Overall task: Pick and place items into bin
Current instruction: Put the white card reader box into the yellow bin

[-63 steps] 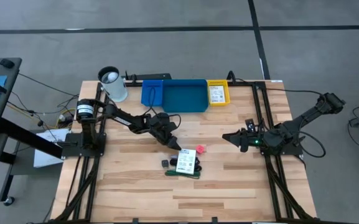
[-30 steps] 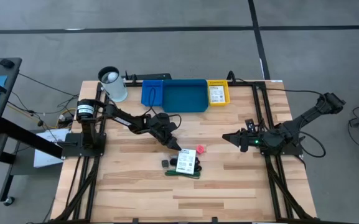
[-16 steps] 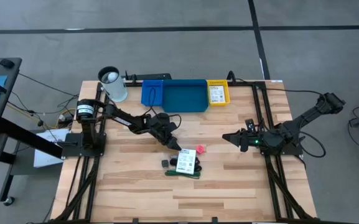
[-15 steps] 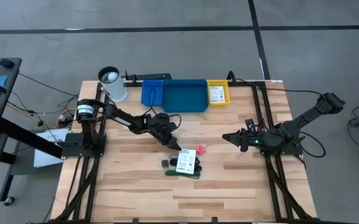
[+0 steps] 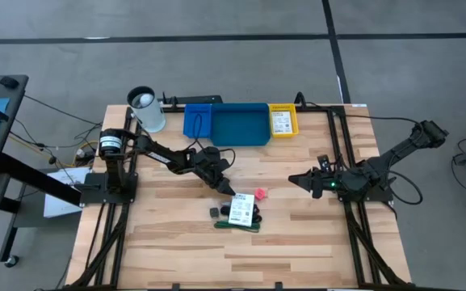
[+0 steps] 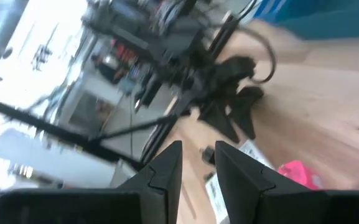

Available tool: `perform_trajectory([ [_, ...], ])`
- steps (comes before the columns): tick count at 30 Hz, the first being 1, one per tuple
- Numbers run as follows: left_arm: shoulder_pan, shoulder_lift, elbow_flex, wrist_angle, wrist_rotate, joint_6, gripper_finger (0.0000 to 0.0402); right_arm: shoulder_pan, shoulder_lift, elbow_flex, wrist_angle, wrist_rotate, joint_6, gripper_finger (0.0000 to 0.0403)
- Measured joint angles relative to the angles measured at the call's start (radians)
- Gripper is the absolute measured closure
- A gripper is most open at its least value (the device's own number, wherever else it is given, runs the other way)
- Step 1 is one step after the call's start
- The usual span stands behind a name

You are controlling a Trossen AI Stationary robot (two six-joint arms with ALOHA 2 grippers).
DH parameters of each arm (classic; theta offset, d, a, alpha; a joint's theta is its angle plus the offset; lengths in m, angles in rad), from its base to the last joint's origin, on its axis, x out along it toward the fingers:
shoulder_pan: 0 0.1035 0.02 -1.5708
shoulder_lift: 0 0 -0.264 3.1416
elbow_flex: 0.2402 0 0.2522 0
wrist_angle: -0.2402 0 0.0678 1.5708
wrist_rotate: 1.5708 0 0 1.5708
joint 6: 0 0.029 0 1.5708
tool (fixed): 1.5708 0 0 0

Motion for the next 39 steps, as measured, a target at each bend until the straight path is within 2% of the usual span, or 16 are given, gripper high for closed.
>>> perform_trajectory([
  [5,0.0,0.0,0.0,0.0,0.0,0.0,0.022,0.0,0.0,0.0,-0.001,-0.117,-0.054,0.0312],
  [10,0.0,0.0,0.0,-0.001,0.0,0.001,0.022,0.0,0.009,0.0,-0.077,-0.215,-0.03,0.0312],
  [16,0.0,0.0,0.0,-0.002,0.0,0.001,0.022,0.0,0.134,-0.001,-0.111,-0.301,0.003,0.0312],
  [25,0.0,0.0,0.0,-0.007,0.001,0.001,0.022,-0.002,0.379,0.01,0.031,-0.323,0.011,0.0312],
  [39,0.0,0.0,0.0,-0.008,0.015,0.002,0.022,-0.002,0.69,0.189,0.038,-0.326,-0.004,0.0312],
])
